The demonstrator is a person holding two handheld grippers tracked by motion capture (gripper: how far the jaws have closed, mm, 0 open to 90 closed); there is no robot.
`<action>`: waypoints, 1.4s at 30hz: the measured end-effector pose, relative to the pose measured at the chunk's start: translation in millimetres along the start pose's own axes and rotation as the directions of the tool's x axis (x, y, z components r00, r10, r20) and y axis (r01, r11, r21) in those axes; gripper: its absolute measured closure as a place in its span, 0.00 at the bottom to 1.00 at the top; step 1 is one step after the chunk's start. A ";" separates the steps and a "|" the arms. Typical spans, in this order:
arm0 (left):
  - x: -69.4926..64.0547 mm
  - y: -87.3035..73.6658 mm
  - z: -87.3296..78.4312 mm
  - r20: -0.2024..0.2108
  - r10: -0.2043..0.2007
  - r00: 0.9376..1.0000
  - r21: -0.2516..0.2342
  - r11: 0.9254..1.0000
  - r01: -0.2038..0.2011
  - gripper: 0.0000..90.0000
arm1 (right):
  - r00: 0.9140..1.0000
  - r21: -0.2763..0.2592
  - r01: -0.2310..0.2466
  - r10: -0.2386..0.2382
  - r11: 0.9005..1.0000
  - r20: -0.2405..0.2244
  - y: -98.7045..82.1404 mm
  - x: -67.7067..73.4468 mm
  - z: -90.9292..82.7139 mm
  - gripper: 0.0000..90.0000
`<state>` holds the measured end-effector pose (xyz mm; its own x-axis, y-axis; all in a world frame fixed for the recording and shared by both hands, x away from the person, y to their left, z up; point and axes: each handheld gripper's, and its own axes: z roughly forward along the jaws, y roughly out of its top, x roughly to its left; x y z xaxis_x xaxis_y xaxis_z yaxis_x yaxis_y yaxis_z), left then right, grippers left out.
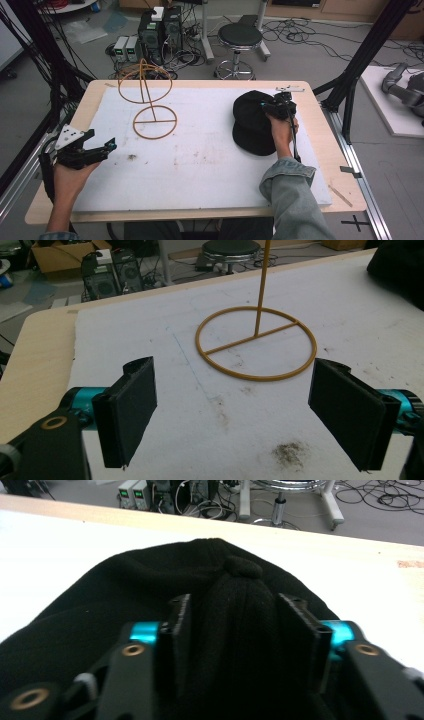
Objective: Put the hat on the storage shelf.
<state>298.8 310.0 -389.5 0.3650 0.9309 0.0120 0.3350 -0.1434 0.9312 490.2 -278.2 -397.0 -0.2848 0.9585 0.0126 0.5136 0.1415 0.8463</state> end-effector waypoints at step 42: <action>4.0 7.3 -10.9 -0.006 -0.005 1.000 -0.039 0.999 0.005 0.22 | 0.984 -0.258 0.162 -0.174 0.952 -0.025 49.1 34.2 -80.4 0.88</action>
<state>293.2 316.4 -378.7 0.3582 0.9336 0.0096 0.3026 -0.1258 0.9448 440.6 -258.3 -312.2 -0.3899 0.9128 -0.1216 0.2341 0.2260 0.9456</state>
